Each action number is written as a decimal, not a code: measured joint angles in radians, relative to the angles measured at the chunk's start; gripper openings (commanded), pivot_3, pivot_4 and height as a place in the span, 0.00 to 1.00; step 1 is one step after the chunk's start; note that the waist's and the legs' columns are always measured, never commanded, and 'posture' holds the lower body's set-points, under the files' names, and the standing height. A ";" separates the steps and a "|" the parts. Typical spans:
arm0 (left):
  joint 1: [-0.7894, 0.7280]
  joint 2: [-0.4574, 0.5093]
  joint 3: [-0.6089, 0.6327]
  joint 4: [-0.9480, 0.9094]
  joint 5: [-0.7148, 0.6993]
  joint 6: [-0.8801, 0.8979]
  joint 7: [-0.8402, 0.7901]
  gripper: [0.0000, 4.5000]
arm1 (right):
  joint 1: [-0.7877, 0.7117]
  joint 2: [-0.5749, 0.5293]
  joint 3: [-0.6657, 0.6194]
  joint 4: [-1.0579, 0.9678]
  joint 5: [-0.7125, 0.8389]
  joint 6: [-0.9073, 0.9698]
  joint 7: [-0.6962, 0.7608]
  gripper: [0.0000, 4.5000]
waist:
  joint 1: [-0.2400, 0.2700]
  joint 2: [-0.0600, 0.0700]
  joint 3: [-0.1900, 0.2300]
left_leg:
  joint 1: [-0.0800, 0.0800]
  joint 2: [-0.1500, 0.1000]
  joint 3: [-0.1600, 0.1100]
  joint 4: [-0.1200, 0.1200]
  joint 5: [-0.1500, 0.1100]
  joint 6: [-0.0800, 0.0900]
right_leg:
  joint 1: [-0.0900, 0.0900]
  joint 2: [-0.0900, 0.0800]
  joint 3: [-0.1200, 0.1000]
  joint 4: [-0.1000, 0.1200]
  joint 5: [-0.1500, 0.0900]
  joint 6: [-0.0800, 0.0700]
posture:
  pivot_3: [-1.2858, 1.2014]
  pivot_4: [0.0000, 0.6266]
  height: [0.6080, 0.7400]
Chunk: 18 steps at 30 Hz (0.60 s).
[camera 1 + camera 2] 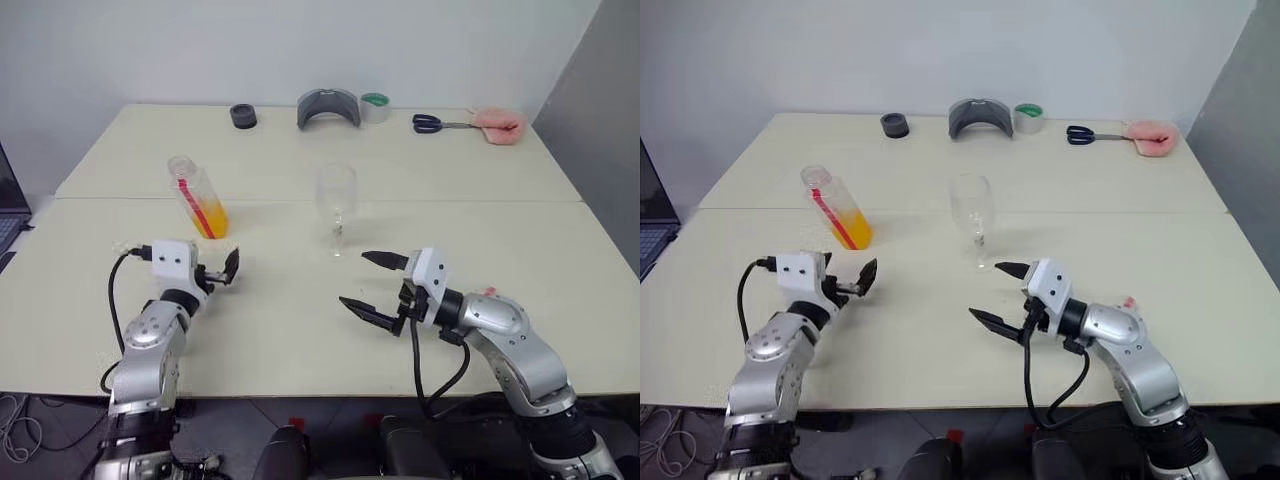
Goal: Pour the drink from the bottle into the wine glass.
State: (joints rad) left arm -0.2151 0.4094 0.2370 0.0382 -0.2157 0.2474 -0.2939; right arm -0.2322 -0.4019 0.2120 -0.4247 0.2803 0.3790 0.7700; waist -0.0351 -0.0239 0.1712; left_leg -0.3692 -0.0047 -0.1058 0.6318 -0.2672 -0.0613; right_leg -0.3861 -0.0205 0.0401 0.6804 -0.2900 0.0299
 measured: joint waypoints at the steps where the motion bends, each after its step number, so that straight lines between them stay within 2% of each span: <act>1: -0.018 0.003 0.003 0.014 0.000 0.000 0.000 1.00 | -0.005 -0.006 0.004 -0.009 0.011 0.008 0.006 1.00 | 0.000 0.000 0.000 | 0.000 0.000 0.000 0.000 0.000 0.000 | 0.000 0.000 0.000 0.000 0.000 0.000 | 0.52 0.24 1.00; 11: -0.110 0.007 0.011 0.086 0.003 -0.014 0.028 1.00 | -0.023 -0.022 0.009 -0.032 0.039 0.041 0.015 1.00 | 0.001 -0.001 0.000 | 0.000 0.000 0.000 0.000 0.000 0.000 | 0.000 0.000 0.000 0.000 0.000 0.000 | 0.52 0.24 1.00; 18: -0.122 0.006 0.033 0.092 0.002 -0.015 0.065 1.00 | -0.026 -0.025 0.009 -0.032 0.040 0.041 0.016 1.00 | 0.002 -0.001 0.000 | 0.000 0.000 -0.001 0.000 0.000 0.000 | 0.000 0.000 0.000 0.000 0.000 0.000 | 0.52 0.24 1.00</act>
State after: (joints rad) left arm -0.3369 0.4152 0.2703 0.1298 -0.2137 0.2324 -0.2285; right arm -0.2585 -0.4264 0.2214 -0.4570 0.3202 0.4203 0.7863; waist -0.0333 -0.0248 0.1714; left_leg -0.3694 -0.0045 -0.1065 0.6321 -0.2671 -0.0616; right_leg -0.3862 -0.0208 0.0400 0.6802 -0.2900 0.0299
